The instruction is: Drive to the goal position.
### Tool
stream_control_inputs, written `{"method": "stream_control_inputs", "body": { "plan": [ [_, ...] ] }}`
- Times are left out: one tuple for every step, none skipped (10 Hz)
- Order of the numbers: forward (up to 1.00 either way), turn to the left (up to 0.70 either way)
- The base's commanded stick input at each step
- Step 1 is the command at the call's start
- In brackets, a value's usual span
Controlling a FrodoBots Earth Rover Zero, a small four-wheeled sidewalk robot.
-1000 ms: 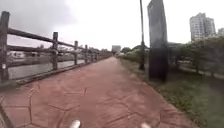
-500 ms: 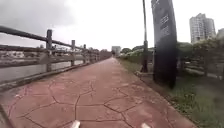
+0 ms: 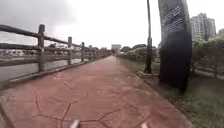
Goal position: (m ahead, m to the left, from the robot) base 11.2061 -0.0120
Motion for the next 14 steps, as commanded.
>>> {"method": "stream_control_inputs", "body": {
  "plan": [
    [0.7, 0.0],
    [0.7, 0.01],
    [0.7, 0.03],
    [0.7, 0.29],
    [0.7, 0.34],
    [0.7, 0.22],
    [0.7, 0.02],
    [0.7, 0.0],
    [0.7, 0.02],
    [0.7, 0.02],
    [0.7, 0.02],
    [0.7, 0.02],
    [0.7, 0.0],
    [0.7, 0.0]
  ]
}}
